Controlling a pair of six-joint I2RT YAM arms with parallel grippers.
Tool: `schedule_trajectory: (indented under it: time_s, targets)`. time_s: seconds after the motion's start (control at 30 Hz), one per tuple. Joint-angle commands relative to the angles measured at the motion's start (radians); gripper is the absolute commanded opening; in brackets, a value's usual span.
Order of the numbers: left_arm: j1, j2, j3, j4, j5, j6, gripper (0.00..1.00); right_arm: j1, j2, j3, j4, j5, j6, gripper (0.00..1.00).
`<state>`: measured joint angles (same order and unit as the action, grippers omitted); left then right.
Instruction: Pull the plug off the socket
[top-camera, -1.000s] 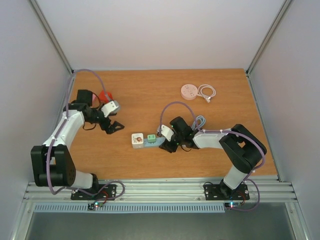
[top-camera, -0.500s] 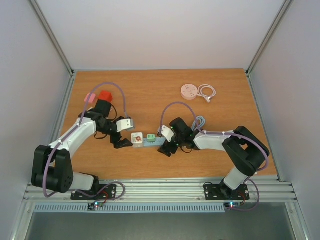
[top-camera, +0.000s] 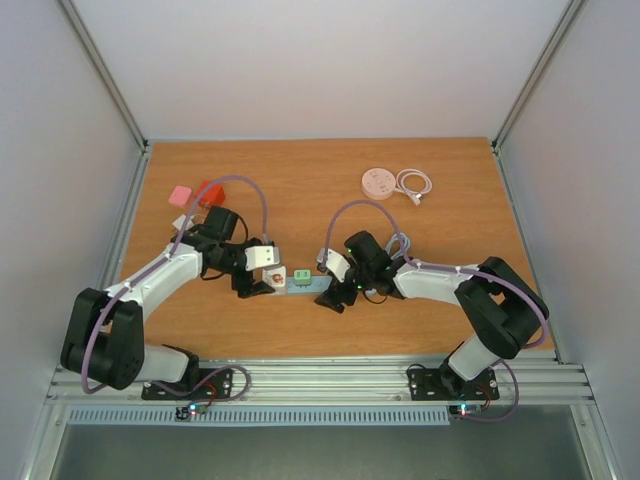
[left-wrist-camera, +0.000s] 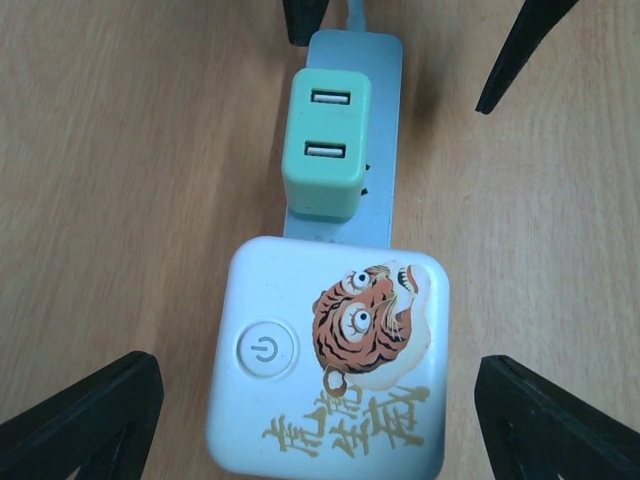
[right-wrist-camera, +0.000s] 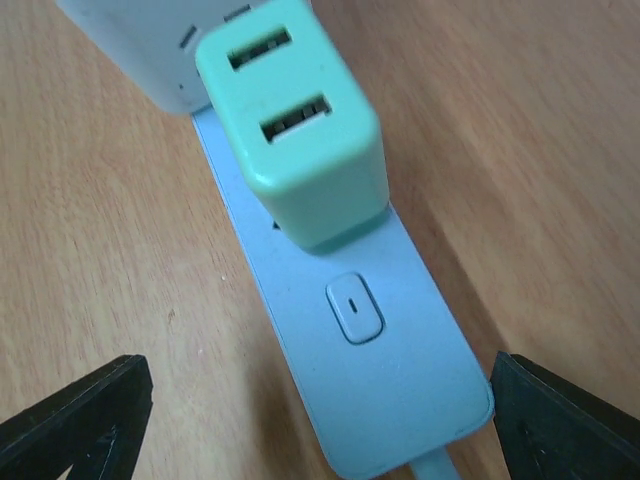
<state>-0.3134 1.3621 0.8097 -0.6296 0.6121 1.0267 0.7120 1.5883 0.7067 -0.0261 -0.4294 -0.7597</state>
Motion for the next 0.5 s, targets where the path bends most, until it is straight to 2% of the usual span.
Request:
schedule_trajectory:
  time_s: [0.0, 0.27, 0.47]
  targets:
    - [-0.02, 0.004, -0.017, 0.059, -0.008, 0.012, 0.86, -0.006, -0.029, 0.022, 0.073, -0.075, -0.045, 0.94]
    - [-0.027, 0.031, -0.012, 0.051, 0.015, 0.035, 0.67, -0.035, -0.004, 0.09, 0.054, -0.128, -0.107, 0.92]
    - [-0.031, 0.042, -0.01, 0.049, 0.054, 0.069, 0.61, -0.043, 0.027, 0.121, 0.059, -0.175, -0.128, 0.9]
